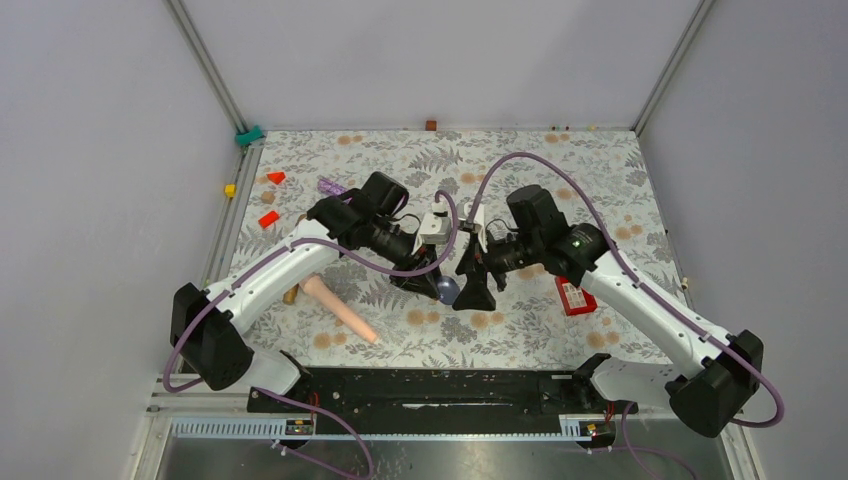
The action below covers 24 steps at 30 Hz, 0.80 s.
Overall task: Insert the wireless bluetooth earbuds into the charging case
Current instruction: Close the charging case, then place the charging case at the center of the board.
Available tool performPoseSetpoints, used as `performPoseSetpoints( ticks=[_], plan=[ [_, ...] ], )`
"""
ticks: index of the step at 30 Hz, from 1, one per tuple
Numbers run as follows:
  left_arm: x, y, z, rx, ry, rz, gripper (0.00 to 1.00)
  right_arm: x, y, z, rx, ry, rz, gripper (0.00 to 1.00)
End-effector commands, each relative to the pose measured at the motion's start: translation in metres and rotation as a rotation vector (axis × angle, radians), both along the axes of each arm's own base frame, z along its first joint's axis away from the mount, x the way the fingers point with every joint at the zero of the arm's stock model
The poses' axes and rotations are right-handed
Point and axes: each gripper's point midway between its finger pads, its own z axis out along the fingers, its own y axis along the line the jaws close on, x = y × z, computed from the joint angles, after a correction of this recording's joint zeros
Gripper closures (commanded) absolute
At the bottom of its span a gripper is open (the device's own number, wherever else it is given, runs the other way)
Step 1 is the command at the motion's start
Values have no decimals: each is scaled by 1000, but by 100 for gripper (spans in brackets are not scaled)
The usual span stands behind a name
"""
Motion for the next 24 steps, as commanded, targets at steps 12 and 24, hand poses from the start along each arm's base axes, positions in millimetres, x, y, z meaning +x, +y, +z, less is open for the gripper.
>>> performPoseSetpoints(
  ticks=[12, 24],
  plan=[
    [3, -6, 19, -56, -44, -12, 99, 9, 16, -10, 85, 3, -3, 23],
    [5, -7, 17, -48, -44, -8, 96, 4, 15, -9, 86, 9, 35, 75]
  ],
)
